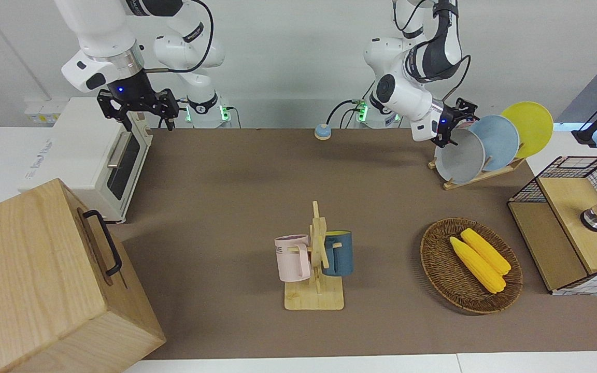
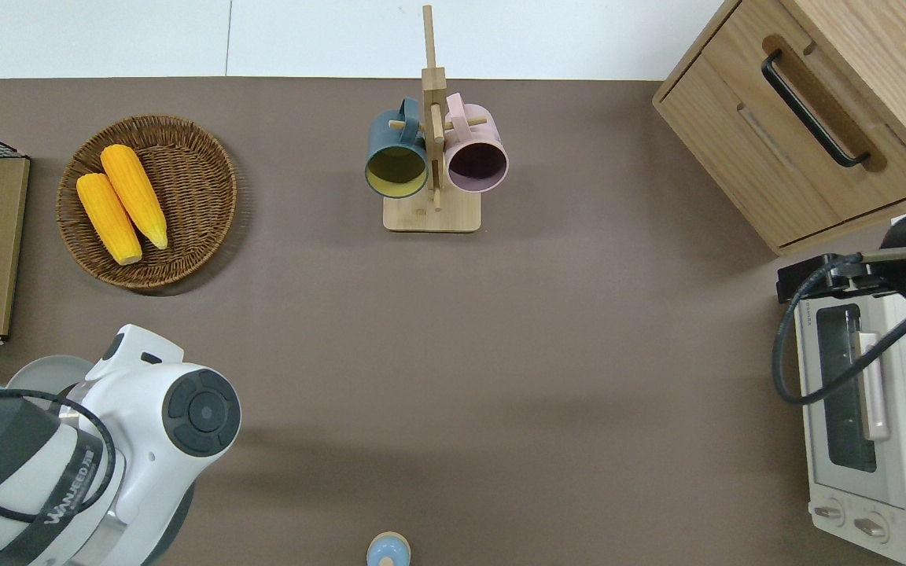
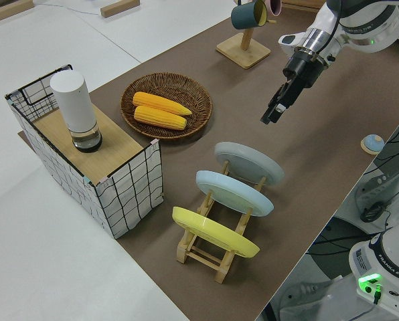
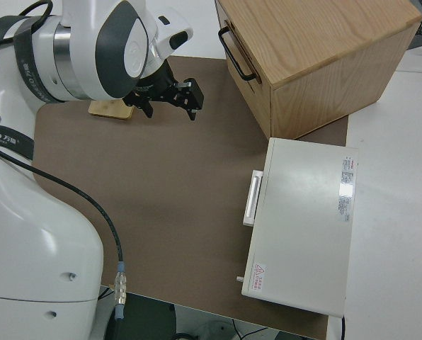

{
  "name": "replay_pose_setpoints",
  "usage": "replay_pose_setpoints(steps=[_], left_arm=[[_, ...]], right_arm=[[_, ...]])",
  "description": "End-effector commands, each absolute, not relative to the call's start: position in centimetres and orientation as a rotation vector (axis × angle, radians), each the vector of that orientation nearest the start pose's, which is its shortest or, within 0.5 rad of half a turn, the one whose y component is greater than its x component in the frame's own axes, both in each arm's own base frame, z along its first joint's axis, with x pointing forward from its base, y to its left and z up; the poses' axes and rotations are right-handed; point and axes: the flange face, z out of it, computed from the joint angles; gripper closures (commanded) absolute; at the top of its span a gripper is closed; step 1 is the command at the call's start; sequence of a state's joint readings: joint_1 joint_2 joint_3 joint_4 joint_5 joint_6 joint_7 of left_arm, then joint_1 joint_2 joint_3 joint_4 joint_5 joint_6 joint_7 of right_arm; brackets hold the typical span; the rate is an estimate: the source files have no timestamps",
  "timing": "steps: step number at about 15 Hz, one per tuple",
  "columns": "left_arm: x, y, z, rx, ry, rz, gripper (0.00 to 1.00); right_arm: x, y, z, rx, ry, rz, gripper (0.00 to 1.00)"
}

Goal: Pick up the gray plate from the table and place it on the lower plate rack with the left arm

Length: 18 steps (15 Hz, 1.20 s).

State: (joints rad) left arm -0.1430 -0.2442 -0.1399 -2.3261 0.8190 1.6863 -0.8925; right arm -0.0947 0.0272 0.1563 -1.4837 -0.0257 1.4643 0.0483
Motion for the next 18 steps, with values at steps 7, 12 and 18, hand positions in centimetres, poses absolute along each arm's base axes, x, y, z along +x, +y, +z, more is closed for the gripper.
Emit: replay_pose_setpoints(steps=[7, 12, 18], left_arm=[[48.5, -11.2, 55.8, -2.713, -0.251, 0.02, 0.0], [49.7, -13.4, 57.6, -2.948, -0.106, 0.063, 0.0], [51.6, -10.7, 59.8, -3.148, 0.187, -0.046, 0.0]], right_arm=[[55.1, 3.1, 64.4, -3.162, -0.014, 0.063, 0.017], [55.1, 3.1, 64.4, -3.162, -0.014, 0.063, 0.017], [55.1, 3.1, 64.4, -3.162, -0.014, 0.063, 0.017]])
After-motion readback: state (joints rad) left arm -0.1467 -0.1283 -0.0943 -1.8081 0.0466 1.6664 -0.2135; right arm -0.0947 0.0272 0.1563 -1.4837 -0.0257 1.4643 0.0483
